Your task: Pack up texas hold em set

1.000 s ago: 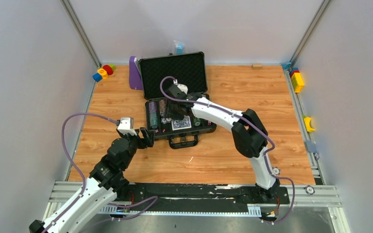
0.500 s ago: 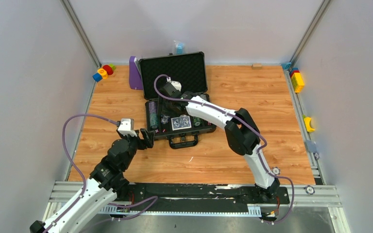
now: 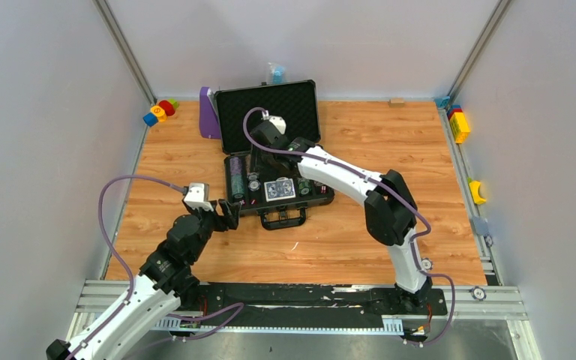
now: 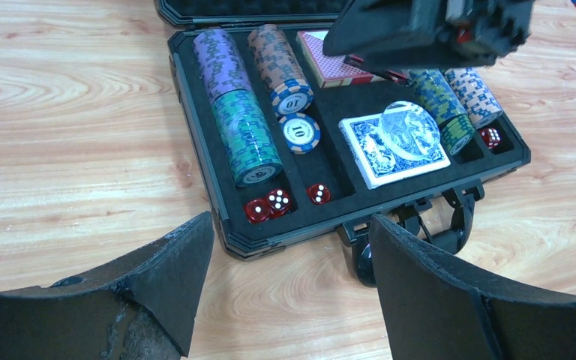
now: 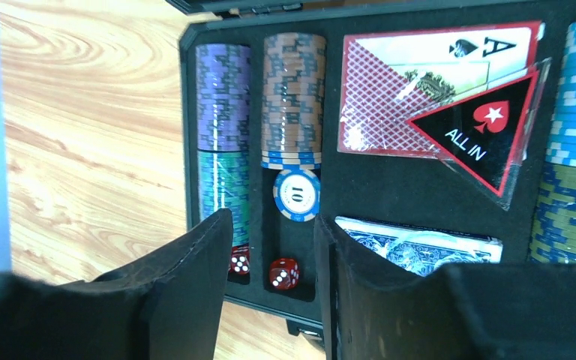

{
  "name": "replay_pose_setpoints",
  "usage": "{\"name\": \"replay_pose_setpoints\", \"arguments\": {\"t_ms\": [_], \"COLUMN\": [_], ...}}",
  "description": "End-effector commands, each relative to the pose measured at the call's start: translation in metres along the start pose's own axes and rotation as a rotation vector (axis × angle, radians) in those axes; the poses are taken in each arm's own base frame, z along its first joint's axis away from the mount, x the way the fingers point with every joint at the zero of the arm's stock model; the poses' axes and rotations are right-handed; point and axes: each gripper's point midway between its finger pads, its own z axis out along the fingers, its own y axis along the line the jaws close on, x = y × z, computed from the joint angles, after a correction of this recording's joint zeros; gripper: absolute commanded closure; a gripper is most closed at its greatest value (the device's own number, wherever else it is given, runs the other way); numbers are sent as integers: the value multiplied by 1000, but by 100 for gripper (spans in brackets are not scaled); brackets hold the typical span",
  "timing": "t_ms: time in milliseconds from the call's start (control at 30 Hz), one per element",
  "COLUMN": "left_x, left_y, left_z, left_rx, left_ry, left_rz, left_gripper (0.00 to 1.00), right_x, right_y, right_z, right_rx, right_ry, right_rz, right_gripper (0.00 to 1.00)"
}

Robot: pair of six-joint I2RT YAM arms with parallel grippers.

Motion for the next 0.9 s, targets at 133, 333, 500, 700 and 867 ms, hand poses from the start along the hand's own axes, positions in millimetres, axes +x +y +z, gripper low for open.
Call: {"name": "replay_pose_setpoints", "arguments": {"t_ms": [133,333,500,700,867], "left_x": [-7,-6,-3,4,5], "left_y": [-5,-13,-24,-36,-43], "left_z": [3,3,6,8,10], "left_rx": [26,71,129,190,228], "left_ry": [-24,-20,0,41,48], "left_rz": [15,36,60,75,89], "left_gripper": [17,17,16,16,16], "right_x": [-22,-29,-9,33,64], "right_y": [3,-46,-123,-239,-296], "right_z": [-15,-56,-100,-158,-185], "right_rx": [-25,61,173,425,563], "right_ry": [-79,-134,-133,-137,-179], "right_rz": [-1,22,123,352,514], "right_gripper": [62,62,61,53,39]}}
